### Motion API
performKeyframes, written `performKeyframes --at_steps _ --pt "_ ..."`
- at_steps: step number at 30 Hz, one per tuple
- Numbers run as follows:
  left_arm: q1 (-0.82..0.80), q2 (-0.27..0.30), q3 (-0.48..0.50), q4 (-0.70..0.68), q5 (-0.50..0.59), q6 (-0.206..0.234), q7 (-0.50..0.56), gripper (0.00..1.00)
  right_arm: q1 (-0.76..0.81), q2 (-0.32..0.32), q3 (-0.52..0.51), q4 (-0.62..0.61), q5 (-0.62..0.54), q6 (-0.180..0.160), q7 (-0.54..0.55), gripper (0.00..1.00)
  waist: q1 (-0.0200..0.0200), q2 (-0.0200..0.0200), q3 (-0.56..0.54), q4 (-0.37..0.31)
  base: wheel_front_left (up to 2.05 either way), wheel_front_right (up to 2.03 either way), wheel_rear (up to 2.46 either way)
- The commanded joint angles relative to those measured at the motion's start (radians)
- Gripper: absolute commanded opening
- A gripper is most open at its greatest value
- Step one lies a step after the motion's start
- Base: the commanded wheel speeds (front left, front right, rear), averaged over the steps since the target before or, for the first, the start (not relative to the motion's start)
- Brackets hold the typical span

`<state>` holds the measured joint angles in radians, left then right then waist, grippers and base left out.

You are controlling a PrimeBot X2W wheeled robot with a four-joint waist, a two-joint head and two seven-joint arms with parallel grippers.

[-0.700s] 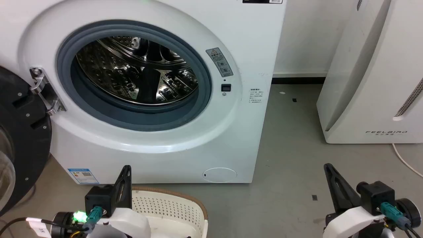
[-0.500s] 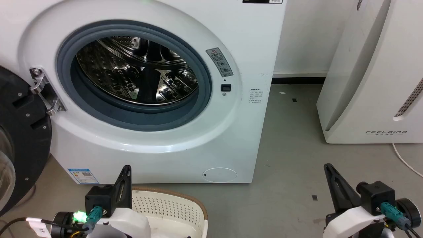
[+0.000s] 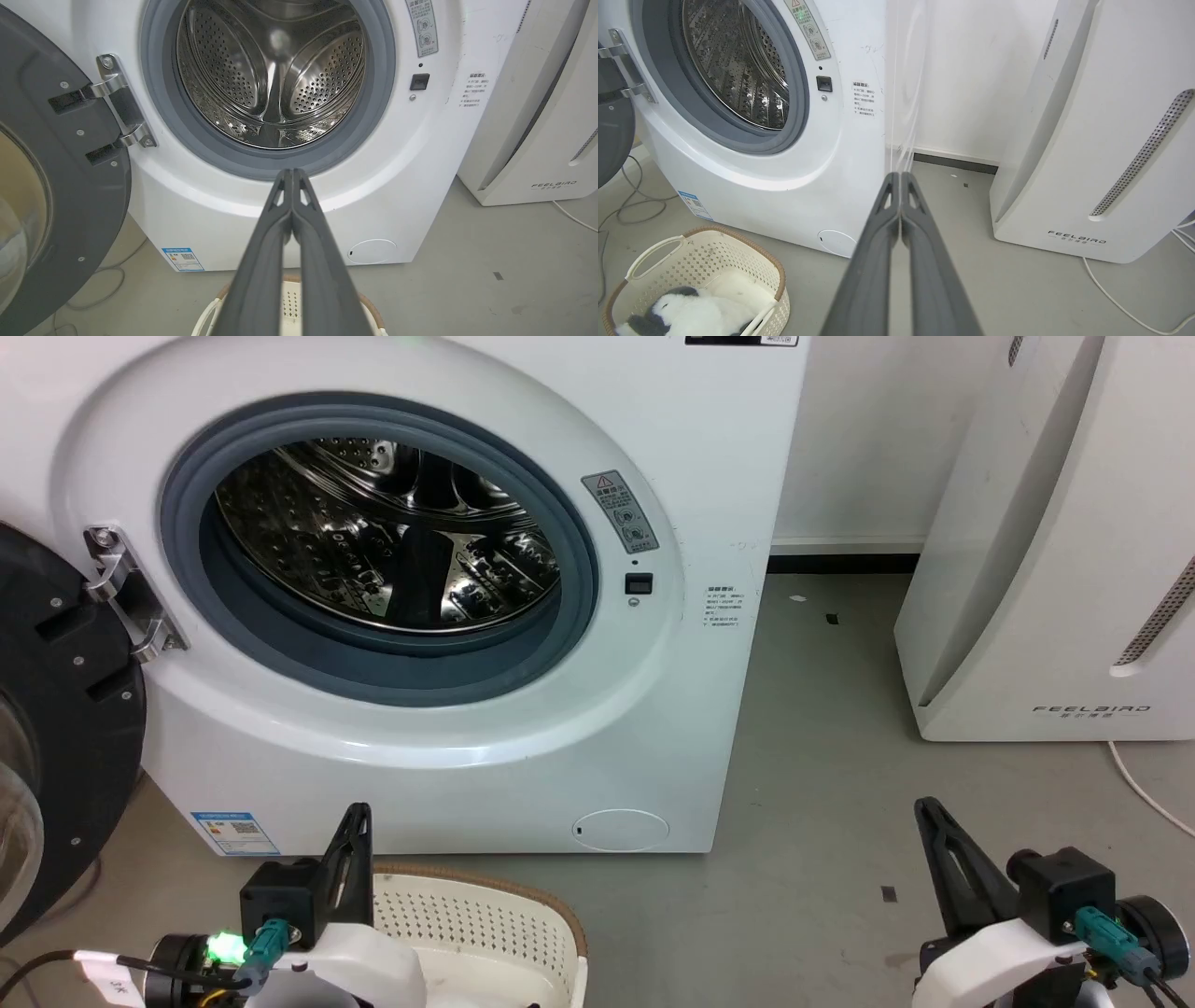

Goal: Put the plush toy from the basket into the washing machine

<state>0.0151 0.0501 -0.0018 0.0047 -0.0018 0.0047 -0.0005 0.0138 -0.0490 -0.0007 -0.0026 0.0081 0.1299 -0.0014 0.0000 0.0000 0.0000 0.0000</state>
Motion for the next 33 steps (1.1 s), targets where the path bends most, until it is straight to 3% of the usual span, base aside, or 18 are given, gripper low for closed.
performKeyframes --at_steps 1,16,33 --pt "0.0 0.0 0.0 0.0 0.0 0.0 0.0 1.0 0.0 0.0 0.0 0.0 0.0 0.0 0.0 1.0 0.0 0.0 0.0 0.0 0.0 0.0 0.0" --pt "-0.02 0.0 -0.018 0.028 -0.01 0.011 -0.03 1.0 -0.005 0.0 -0.026 -0.006 0.03 0.0 -0.029 1.0 0.0 0.0 0.013 0.001 0.0 0.0 0.0" --pt "-0.153 0.009 -0.067 0.273 -0.028 -0.032 -0.054 1.0 -0.048 0.0 -0.051 -0.018 0.061 0.0 -0.065 1.0 0.0 0.0 0.102 -0.012 0.0 0.0 0.0"
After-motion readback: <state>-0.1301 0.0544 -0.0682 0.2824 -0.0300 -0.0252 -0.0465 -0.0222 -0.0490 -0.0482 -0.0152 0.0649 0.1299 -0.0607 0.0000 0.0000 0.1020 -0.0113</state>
